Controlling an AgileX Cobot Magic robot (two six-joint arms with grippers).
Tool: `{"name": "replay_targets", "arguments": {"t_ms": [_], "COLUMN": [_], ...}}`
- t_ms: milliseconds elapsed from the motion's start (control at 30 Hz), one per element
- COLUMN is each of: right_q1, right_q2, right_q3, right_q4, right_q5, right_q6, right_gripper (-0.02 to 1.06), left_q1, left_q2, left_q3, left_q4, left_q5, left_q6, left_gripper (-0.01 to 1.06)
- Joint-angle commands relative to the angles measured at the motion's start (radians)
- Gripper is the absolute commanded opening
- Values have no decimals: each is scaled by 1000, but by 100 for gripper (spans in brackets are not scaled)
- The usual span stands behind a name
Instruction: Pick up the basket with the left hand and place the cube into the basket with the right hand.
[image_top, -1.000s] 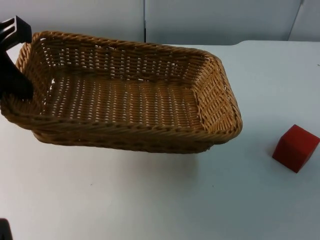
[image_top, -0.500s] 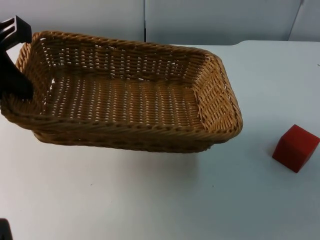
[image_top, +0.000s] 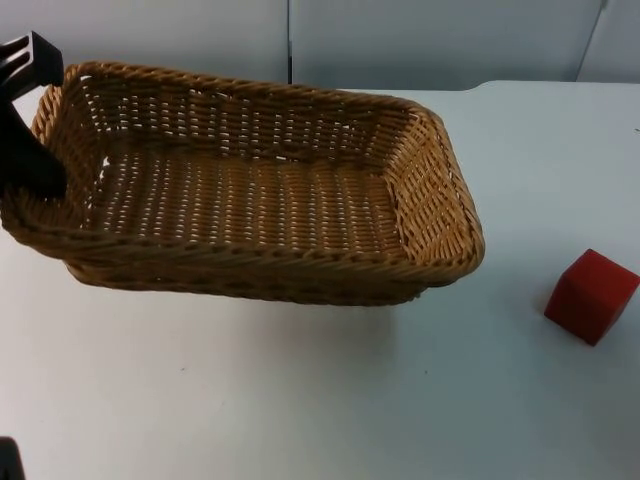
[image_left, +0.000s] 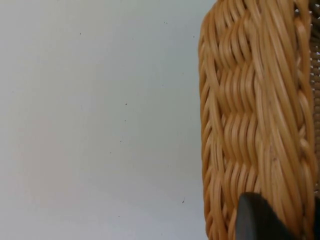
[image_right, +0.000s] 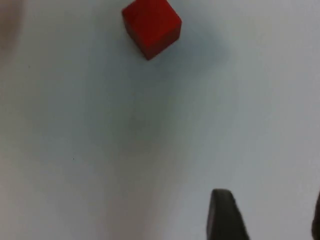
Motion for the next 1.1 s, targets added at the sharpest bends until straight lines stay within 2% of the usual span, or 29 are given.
{"name": "replay_targets", "arguments": {"t_ms": [0,67,100,200,233,267,367,533,633,767,933,1067], "right_q1": [49,181,181,386,434,434,518,529,518,476,420,362], "right_q2": [98,211,211,388,435,435,562,686,699,700,718,757], "right_q3": [-74,-158,-158,-243,-248,-248,-248,-248,-248,-248,-248,-246], "right_q4": [2,2,2,-13,-26,-26,-132,-256,-278,-272,-206,-195], "right_q5": [9,9,9,9,9,9,9,9,9,9,1,-113], "right_q6": [-18,-42,-42,-67,-67,-67,-65,-30,-28,-30,-69,-103], "right_gripper": [55,68,68,90,94,94,100,102,102,102,102,102], "left_q1": [-4,-4,-4,-4,-4,-4,-4,-4,-4,-4,-4,-4], "left_q2": [-9,-9,-9,-9,-9,-9,-9,-9,-9,-9,-9,-9], "left_q3": [1,1,1,1,1,1,1,1,1,1,1,1], "left_q4": [-28,-28,-28,-28,-28,-28,-28,-28,-28,-28,-30,-30], "left_q5": [-6,-6,-6,-6,-6,-6,-6,-6,-6,-6,-6,-6], "left_q6": [-9,-9,-9,-9,-9,-9,-9,-9,-9,-9,-9,-9], "left_gripper": [0,0,0,0,0,0,0,0,0,0,0,0]}}
